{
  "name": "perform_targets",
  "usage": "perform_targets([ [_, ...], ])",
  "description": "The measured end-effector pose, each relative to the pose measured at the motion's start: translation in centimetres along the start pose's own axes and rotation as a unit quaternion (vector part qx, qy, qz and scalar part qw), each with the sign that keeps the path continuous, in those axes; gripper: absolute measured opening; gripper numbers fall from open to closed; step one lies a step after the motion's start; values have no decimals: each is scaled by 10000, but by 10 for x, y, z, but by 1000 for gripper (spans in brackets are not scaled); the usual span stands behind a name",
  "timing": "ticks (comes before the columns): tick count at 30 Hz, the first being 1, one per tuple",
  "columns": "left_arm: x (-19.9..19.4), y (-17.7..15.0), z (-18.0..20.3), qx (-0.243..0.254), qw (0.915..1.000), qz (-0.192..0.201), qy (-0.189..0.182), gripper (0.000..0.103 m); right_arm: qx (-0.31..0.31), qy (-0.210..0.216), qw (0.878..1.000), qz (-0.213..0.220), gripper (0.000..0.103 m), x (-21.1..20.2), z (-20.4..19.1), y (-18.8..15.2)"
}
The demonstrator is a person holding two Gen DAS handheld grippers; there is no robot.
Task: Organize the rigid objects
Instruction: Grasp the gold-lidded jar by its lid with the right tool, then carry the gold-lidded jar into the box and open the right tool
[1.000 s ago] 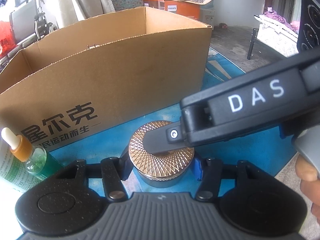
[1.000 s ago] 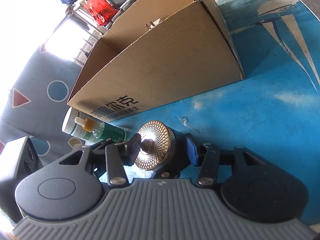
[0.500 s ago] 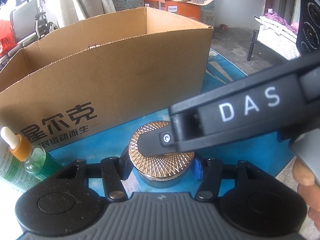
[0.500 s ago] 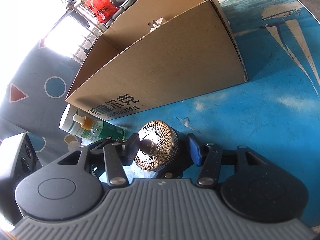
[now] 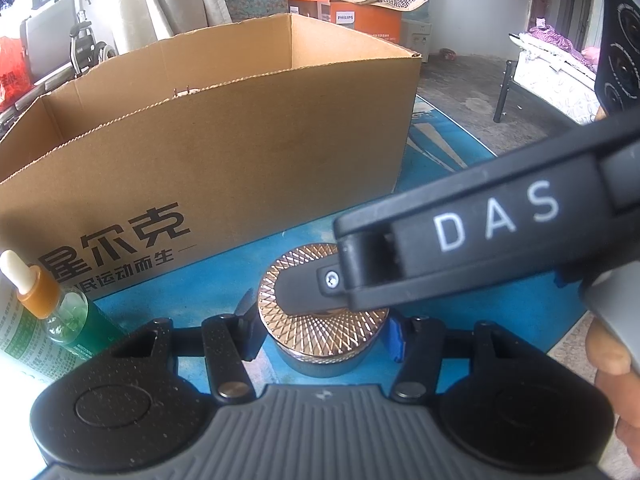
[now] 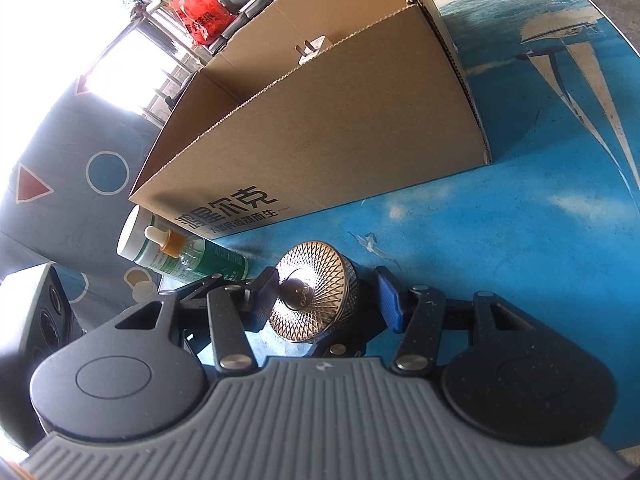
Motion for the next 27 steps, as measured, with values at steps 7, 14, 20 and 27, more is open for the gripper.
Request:
perform_targets([
  [7,1,1,-3,-28,10000,-8,-19,57,-11,-20,10000,-12,51,0,-1,-1],
  [14,-14,1,-4,-34,9999,136,-7,57,-114,-41,9999,51,51,-11,-11,-1],
  [20,-49,19,-7,51,9987,499,27,57,-410,-28,9987,295,52,-40,-40,10],
  [27,-83,78,-17,164,9955,928,25,57,-826,-48,9936,769,52,-79,-84,56],
])
Point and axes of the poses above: each gripper's, at about its wrist camera, not at the fingertips, and x roughly the way its jaws point, z to its right, y to its top, the point moved 7 cm from there along x, roughly the way its jaws point, and after that the axes turned 1 degree about -z, right-handed, at the moved point
